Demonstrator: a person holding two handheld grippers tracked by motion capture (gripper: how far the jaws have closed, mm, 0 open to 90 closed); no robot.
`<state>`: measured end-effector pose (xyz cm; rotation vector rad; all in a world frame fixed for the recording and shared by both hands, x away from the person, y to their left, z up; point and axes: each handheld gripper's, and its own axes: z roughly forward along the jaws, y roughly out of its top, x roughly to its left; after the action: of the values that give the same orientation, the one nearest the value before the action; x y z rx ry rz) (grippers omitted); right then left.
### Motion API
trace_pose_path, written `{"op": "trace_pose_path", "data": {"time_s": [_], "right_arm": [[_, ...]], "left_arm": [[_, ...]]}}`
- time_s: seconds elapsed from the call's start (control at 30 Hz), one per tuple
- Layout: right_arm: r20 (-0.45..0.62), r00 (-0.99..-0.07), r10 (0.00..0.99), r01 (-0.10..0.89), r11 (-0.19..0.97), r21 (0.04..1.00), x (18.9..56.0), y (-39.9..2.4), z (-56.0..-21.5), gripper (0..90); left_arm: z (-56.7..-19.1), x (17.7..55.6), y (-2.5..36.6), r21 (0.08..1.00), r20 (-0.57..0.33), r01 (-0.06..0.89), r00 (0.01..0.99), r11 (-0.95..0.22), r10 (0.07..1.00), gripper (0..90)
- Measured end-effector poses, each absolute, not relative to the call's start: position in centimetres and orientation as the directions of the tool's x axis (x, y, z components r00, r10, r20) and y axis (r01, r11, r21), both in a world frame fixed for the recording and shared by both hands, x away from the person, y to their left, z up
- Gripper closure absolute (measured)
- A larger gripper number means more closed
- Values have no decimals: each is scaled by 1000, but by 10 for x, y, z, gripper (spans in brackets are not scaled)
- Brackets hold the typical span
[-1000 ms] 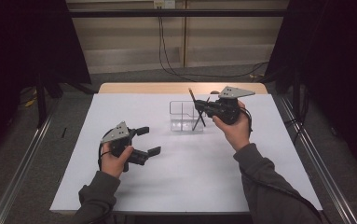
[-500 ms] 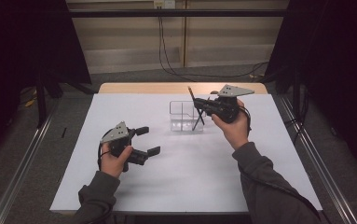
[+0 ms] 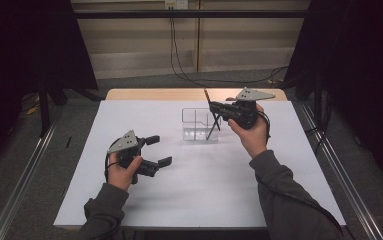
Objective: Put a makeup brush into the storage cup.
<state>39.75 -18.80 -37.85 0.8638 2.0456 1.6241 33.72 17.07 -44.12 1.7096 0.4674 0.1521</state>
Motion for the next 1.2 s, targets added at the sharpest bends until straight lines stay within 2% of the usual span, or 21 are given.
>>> {"op": "trace_pose_path", "data": {"time_s": [1.2], "right_arm": [[100,-701,706,217,77,973,408,-196,-376,837]], "left_arm": [[-440,337,172,968,-154,219,908,-127,389,37]]}}
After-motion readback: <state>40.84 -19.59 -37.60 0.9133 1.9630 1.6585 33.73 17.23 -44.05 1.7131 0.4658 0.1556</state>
